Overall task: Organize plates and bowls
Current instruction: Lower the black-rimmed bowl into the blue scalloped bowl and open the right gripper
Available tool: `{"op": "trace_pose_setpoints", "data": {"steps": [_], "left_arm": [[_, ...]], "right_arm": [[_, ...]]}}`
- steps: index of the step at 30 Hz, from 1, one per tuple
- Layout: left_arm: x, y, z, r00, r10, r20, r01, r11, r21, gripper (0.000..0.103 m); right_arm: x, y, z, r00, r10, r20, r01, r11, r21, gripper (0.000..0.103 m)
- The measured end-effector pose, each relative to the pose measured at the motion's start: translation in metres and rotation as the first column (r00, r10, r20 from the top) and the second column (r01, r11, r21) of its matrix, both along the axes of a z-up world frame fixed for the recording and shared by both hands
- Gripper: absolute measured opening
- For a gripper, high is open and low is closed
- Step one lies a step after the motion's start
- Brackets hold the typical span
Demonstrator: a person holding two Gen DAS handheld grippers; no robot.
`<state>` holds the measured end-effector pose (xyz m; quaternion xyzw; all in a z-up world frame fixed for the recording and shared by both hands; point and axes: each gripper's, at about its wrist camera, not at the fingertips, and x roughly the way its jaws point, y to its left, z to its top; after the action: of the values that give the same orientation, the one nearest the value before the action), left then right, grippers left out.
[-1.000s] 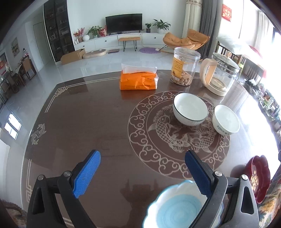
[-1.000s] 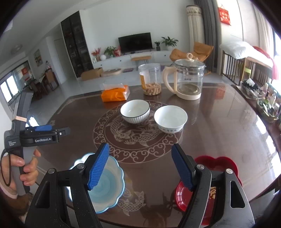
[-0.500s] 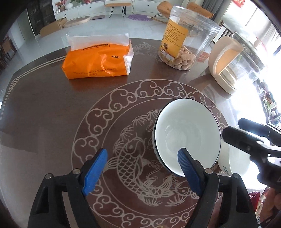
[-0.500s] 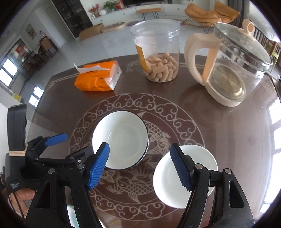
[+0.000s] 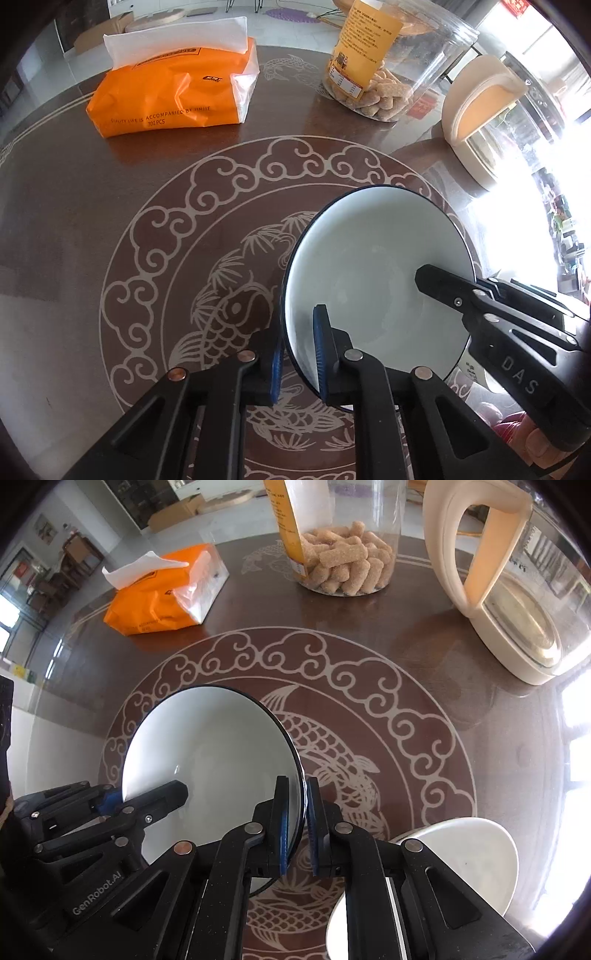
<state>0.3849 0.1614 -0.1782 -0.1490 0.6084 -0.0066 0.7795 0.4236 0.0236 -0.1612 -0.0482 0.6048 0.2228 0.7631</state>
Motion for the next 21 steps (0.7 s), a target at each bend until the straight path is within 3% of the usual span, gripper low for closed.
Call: {"op": "trace_pose_setpoints", "data": {"steps": [3, 9, 14, 18, 21], "left_arm": [[-0.015, 0.002, 0.012, 1.000, -0.010, 0.022, 0.011, 1.000, -0.028, 0.014], [-0.061, 0.008, 0.077, 0.991, -0.015, 0.136, 0.021, 0.999, -0.043, 0.014], [-0.126, 0.006, 0.125, 0.976, -0.039, 0.214, 0.046, 0.999, -0.026, 0.014], [-0.184, 0.003, 0.136, 0.971, -0.057, 0.231, 0.064, 0.998, -0.020, 0.014], [-0.227, -0.001, 0.127, 0.973, -0.067, 0.220, 0.071, 0.997, -0.009, 0.014]], "right_arm": [[-0.011, -0.006, 0.019, 1.000, -0.004, 0.030, 0.003, 0.999, 0.041, 0.012], [-0.049, -0.010, 0.070, 0.996, 0.020, 0.086, -0.027, 0.996, 0.083, 0.012], [-0.110, -0.015, 0.116, 0.989, 0.027, 0.142, -0.046, 0.991, 0.129, 0.013], [-0.173, -0.020, 0.140, 0.984, 0.034, 0.177, -0.062, 0.986, 0.152, 0.015], [-0.217, -0.025, 0.138, 0.985, 0.024, 0.170, -0.053, 0.984, 0.169, 0.015]]}}
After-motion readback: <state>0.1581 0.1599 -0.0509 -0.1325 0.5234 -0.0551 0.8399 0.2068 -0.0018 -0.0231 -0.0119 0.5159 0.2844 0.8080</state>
